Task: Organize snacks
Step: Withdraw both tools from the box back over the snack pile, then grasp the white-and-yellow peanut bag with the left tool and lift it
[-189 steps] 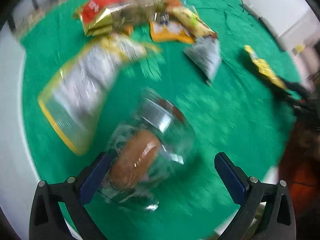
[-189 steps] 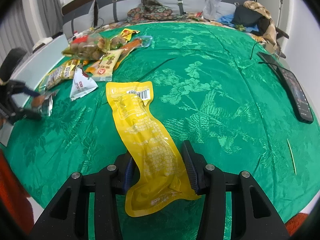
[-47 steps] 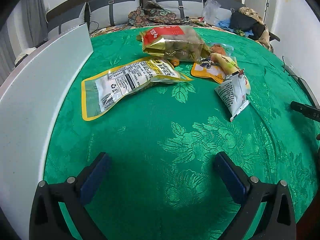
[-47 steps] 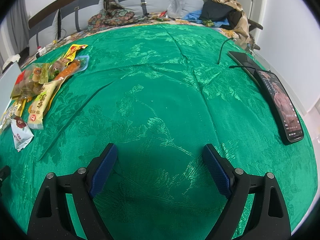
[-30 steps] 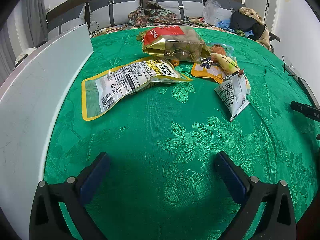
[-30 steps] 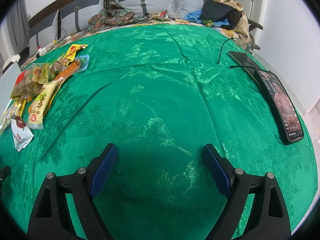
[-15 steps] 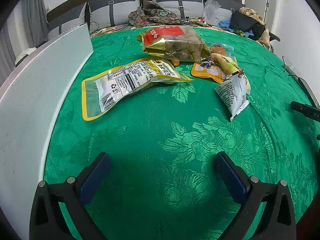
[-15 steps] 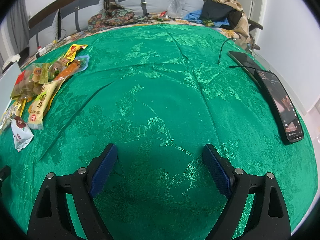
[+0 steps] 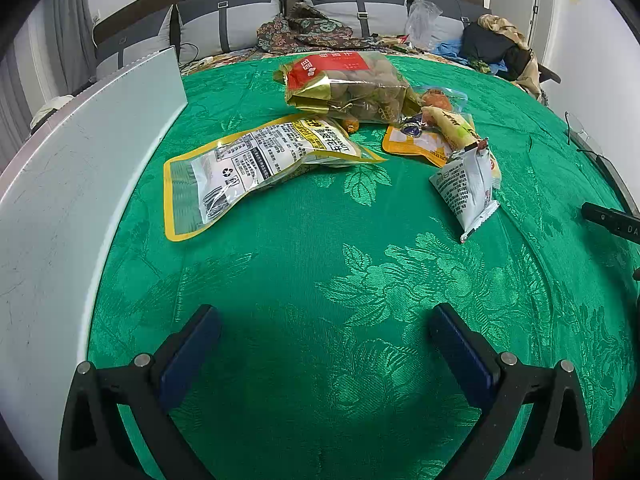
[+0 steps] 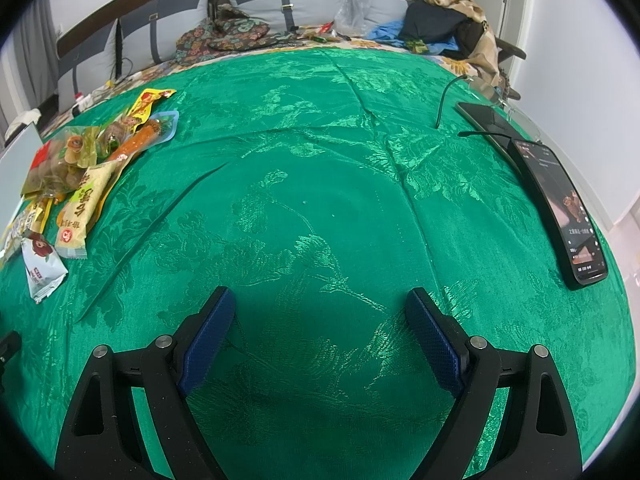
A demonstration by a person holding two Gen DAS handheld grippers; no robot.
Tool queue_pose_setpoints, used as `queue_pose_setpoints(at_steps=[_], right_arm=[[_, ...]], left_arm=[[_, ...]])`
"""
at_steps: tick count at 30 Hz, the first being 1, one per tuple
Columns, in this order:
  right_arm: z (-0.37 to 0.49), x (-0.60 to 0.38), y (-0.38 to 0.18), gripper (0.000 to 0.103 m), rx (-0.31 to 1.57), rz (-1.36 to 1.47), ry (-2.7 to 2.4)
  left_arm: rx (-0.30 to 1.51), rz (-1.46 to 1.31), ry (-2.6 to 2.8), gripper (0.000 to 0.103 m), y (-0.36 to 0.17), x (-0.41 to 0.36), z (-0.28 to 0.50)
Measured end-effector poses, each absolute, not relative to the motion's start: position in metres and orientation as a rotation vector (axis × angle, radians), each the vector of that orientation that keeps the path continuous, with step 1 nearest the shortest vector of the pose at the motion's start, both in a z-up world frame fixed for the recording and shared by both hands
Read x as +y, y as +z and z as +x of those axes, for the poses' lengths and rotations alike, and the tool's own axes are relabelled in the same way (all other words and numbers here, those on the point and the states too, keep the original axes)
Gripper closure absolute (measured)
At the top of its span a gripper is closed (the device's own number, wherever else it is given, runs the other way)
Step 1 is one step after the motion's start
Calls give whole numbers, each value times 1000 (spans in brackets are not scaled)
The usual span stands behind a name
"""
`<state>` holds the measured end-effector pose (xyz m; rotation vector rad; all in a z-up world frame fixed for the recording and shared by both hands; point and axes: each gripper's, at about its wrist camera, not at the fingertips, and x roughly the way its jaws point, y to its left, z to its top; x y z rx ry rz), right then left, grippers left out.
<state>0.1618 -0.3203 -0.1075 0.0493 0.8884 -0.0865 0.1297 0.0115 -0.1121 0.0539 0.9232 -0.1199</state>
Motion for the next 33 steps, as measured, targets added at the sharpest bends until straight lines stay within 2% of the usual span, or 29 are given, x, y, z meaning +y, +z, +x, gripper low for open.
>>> queue_pose_setpoints(at_steps=[26,33], right_arm=[[162,-320,-108,13,890,51,-85],[162,-320,-107,13,890,52,-85]], left_arm=[[926,53,-122,0,-113,11,130],[998,62,-140,0,-109,19,131]])
